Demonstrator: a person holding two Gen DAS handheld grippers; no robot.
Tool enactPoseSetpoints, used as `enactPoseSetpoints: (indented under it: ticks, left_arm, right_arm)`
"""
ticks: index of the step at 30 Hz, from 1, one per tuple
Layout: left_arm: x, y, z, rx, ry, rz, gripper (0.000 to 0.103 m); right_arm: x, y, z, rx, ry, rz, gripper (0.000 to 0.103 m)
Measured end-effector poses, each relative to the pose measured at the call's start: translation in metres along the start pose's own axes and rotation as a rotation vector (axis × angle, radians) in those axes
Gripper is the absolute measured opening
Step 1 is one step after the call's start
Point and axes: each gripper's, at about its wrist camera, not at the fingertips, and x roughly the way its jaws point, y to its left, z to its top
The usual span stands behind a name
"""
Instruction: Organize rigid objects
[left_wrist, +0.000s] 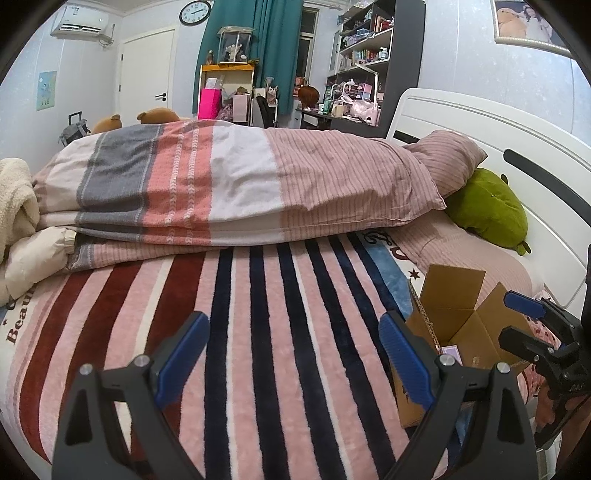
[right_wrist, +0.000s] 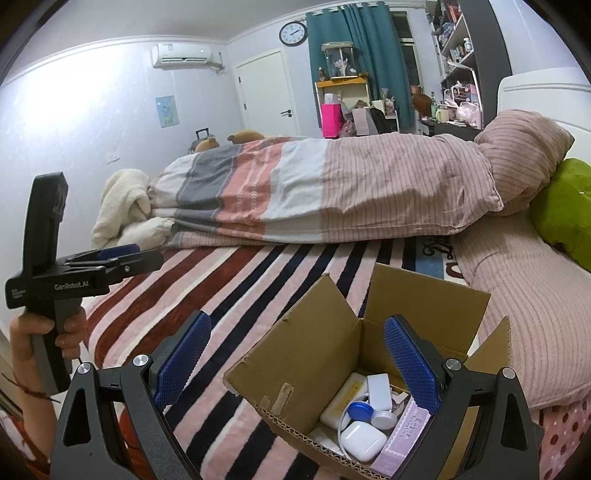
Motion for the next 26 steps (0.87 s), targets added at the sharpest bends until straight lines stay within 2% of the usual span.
enactPoseSetpoints:
  ticks: [26]
  left_arm:
    - [-0.0011, -0.0029, 0.0007, 0.004, -0.009, 0.014, 0.092]
  right_arm:
    - [0.0045, 0.0077, -0.0029, 0.009, 0.002, -0.017, 0.095]
